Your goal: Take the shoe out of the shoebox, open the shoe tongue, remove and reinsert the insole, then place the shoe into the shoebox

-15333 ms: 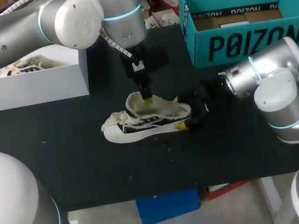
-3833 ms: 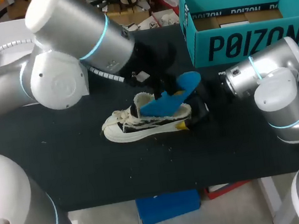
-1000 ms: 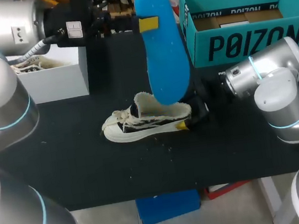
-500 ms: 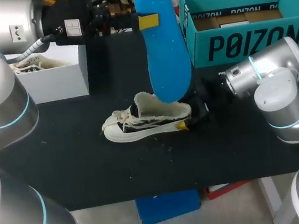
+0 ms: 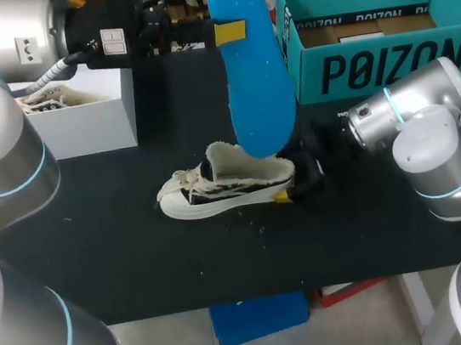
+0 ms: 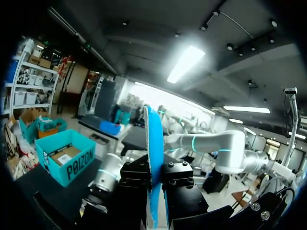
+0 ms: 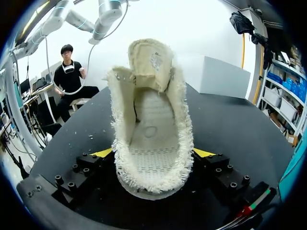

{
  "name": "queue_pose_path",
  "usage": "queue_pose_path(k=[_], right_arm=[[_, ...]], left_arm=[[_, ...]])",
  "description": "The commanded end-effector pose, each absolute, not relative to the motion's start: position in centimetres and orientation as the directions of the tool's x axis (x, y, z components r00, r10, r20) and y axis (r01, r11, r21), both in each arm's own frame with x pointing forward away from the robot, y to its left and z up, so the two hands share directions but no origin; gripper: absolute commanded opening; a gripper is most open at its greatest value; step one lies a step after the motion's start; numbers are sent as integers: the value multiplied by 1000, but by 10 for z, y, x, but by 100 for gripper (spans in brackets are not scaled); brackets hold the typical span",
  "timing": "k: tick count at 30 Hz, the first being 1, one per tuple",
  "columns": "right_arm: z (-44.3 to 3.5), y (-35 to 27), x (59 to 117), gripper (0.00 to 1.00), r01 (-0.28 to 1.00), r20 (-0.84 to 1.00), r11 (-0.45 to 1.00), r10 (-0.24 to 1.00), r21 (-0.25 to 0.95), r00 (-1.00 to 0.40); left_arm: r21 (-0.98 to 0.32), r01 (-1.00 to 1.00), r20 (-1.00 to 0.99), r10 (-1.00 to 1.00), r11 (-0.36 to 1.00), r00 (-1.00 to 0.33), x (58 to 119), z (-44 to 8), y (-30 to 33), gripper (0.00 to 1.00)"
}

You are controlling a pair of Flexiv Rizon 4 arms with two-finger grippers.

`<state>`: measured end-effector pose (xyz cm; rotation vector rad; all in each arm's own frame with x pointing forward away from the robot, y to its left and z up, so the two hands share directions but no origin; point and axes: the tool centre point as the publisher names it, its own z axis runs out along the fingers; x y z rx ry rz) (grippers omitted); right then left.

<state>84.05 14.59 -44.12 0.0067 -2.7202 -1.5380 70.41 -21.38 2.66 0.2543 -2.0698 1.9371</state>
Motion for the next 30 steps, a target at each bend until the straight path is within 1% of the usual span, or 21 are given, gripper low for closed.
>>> queue_pose_path(k=[1,7,9,11,15,20,21,22,24,27,30], right_arm=[[-432,144,842,100,17,26,568,-8,823,-1000],[-421,135,842,100,26,48,661,-15,750,-999],[-417,132,842,100,35,66,716,-15,698,-998],[-413,129,842,100,38,70,741,-12,670,-998],[-408,125,842,100,33,90,826,-21,562,-996],[-405,128,842,100,29,111,947,-7,319,-994],[-405,128,842,100,31,106,957,1,287,-994],[-405,128,842,100,32,92,962,7,273,-996],[-403,128,842,100,37,72,979,23,200,-997],[-403,129,841,100,28,43,991,22,128,-999],[-404,131,839,100,24,17,997,22,80,-1000]], left_arm=[[-943,-324,329,69,76,-942,704,26,-217,0],[-943,-324,329,69,76,-942,704,26,-217,0],[-943,-324,329,69,76,-942,704,26,-217,0],[-943,-324,329,69,76,-942,704,26,-217,0],[-943,-324,329,69,76,-942,704,26,-217,0],[-943,-324,329,69,76,-942,704,26,-217,0],[-943,-324,329,69,76,-942,704,26,-217,0],[-943,-324,329,69,76,-942,704,26,-217,0],[-943,-324,329,69,76,-942,704,26,-217,0],[-943,-324,329,69,76,-942,704,26,-217,0],[-943,-324,329,69,76,-942,704,26,-217,0]])
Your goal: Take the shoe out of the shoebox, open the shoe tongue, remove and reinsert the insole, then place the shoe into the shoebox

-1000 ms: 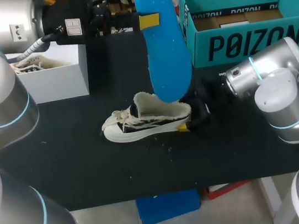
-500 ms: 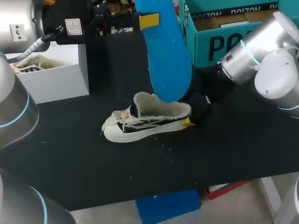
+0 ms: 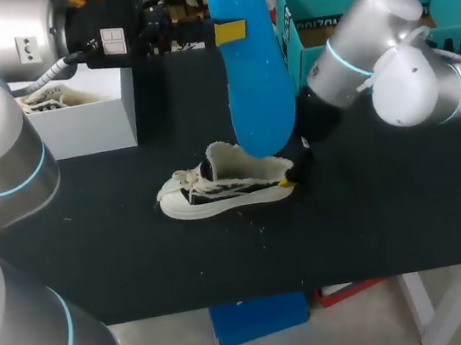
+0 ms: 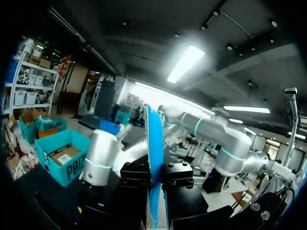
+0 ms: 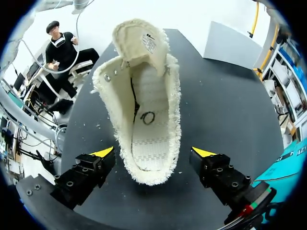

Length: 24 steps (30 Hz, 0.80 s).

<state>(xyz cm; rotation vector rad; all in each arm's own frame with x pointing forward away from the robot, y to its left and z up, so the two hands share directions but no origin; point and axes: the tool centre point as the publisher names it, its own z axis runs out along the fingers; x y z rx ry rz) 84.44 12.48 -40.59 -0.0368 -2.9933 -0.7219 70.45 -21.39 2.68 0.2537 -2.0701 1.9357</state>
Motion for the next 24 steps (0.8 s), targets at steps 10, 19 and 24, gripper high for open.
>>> queue_pose_path(k=[10,19,24], right_arm=[[-406,136,837,100,-5,8,1000,-5,12,-1000],[-409,141,839,100,-26,15,1000,-26,-7,-1000],[-410,141,840,100,-28,10,1000,-28,3,-1000]], left_arm=[[-943,-324,329,69,76,-942,704,26,-217,0],[-943,-324,329,69,76,-942,704,26,-217,0],[-943,-324,329,69,76,-942,704,26,-217,0]])
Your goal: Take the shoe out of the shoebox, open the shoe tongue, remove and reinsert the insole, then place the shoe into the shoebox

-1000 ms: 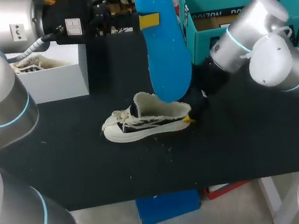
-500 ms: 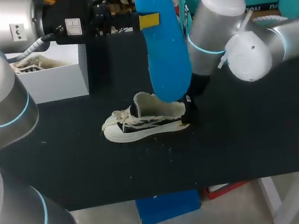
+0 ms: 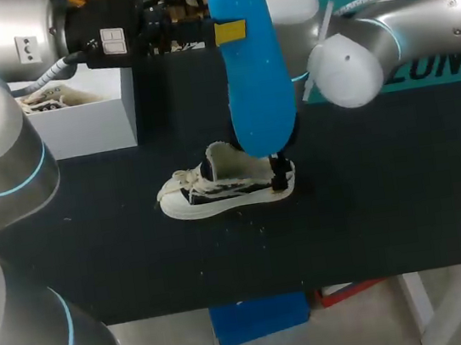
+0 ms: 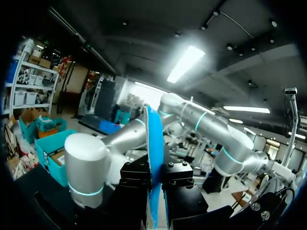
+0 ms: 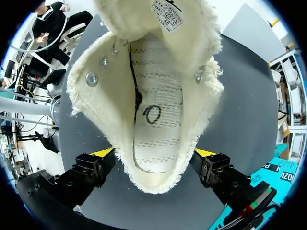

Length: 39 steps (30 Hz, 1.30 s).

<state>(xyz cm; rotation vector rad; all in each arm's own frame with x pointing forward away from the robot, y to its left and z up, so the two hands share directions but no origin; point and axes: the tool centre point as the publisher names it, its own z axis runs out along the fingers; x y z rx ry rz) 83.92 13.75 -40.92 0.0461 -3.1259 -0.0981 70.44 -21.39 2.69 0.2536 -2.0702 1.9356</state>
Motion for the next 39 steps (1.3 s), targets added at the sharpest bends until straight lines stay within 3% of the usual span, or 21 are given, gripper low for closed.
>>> queue_pose_path(k=[1,14,28,39], right_arm=[[-410,141,840,100,-28,9,1000,-28,4,-1000],[-411,142,841,100,-34,5,999,-34,38,-999],[-409,145,839,100,-132,-25,924,-132,359,-991],[-405,147,841,100,-160,-92,829,-131,535,-987]], left_arm=[[-943,-324,329,69,76,-942,704,26,-217,0],[-943,-324,329,69,76,-942,704,26,-217,0],[-943,-324,329,69,76,-942,704,26,-217,0],[-943,-324,329,69,76,-942,704,26,-217,0]])
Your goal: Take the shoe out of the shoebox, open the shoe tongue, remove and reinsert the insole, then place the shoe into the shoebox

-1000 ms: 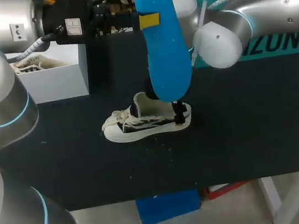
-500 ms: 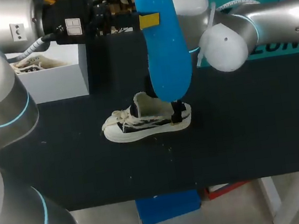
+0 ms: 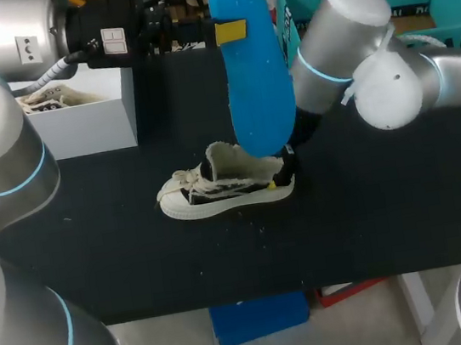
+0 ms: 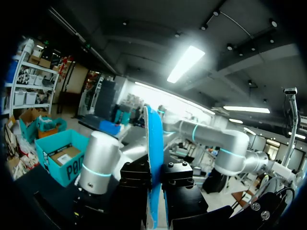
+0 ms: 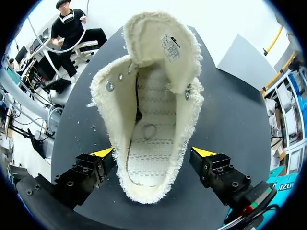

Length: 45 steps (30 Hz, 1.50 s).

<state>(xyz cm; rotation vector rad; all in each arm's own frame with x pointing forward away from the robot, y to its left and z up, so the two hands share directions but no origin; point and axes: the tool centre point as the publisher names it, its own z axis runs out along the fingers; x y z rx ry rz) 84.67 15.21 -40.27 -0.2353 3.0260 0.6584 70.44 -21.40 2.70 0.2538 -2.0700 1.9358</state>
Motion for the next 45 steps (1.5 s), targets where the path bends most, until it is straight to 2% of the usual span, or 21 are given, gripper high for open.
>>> queue_pose_path(k=[1,8,31,45], right_arm=[[-405,148,841,100,-163,-98,818,-131,551,-987],[-408,150,841,100,-164,-113,756,-120,634,-986],[-427,147,842,100,-92,-70,628,-60,772,-996],[-437,146,841,100,-68,-41,607,-57,792,-998]], left_arm=[[-943,-324,329,69,76,-942,704,26,-217,0],[-943,-324,329,69,76,-942,704,26,-217,0],[-943,-324,329,69,76,-942,704,26,-217,0],[-943,-324,329,69,76,-942,704,26,-217,0]])
